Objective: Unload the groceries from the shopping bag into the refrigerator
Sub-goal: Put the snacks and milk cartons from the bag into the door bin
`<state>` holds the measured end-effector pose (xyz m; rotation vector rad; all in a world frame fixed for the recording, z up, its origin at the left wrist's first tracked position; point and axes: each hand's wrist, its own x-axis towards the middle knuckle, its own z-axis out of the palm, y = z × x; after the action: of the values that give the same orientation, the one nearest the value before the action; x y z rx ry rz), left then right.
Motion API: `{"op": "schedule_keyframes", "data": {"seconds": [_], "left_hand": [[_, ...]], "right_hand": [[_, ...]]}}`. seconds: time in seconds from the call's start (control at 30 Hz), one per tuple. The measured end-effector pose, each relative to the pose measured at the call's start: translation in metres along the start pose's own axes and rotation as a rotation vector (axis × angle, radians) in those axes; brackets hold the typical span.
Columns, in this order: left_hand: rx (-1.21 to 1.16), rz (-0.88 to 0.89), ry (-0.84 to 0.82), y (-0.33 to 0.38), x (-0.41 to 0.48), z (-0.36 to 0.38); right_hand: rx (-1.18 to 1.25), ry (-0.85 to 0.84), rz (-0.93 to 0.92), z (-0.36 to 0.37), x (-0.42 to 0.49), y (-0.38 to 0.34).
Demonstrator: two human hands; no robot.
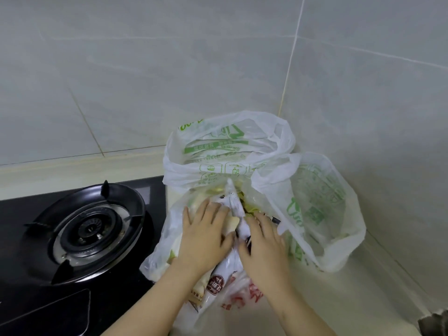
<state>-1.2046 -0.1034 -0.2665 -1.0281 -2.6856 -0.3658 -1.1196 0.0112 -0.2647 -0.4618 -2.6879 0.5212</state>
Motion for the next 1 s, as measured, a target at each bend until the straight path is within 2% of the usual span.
{"op": "schedule_keyframes", "data": {"seconds": [0.1,0.17,0.23,0.3,0.47,0.57,0.67,0.8,0.9,1.0], "left_hand": [[0.052,-0.069,-0.103,-0.022,-0.024,0.001],[0.069,-0.085,-0.185,-0.035,-0.036,-0.002],[-0.024,-0.098,-0.231,-0.048,-0.042,-0.004],[-0.14,-0.214,-0.234,-0.055,-0.05,-0.004],[-0.285,-0.461,-0.081,-0.042,-0.064,-0.003],[-0.321,-0.475,-0.05,-0.032,-0.06,-0.005],[-0.359,-0.443,-0.03,-0.025,-0.058,-0.004],[-0.627,-0.417,0.083,-0.02,-0.064,-0.007],[-0.79,-0.44,0.171,-0.022,-0.068,-0.013],[-0.742,-0.473,0.122,-0.028,-0.068,-0.022]], "right_hand": [[0.003,-0.282,-0.05,0.006,-0.008,-0.002],[-0.074,-0.353,-0.036,0.007,-0.01,0.003],[-0.121,-0.416,-0.03,0.004,-0.012,0.003],[-0.123,-0.451,-0.018,0.0,-0.012,0.0],[0.126,-0.184,-0.002,0.004,-0.017,-0.022],[0.303,-0.226,0.045,0.011,-0.025,-0.043],[0.454,-0.299,0.214,0.019,-0.025,-0.053],[0.639,-0.325,0.345,0.028,-0.027,-0.062],[0.752,-0.293,0.382,0.031,-0.029,-0.07],[0.868,-0.223,0.427,0.025,-0.026,-0.07]]}}
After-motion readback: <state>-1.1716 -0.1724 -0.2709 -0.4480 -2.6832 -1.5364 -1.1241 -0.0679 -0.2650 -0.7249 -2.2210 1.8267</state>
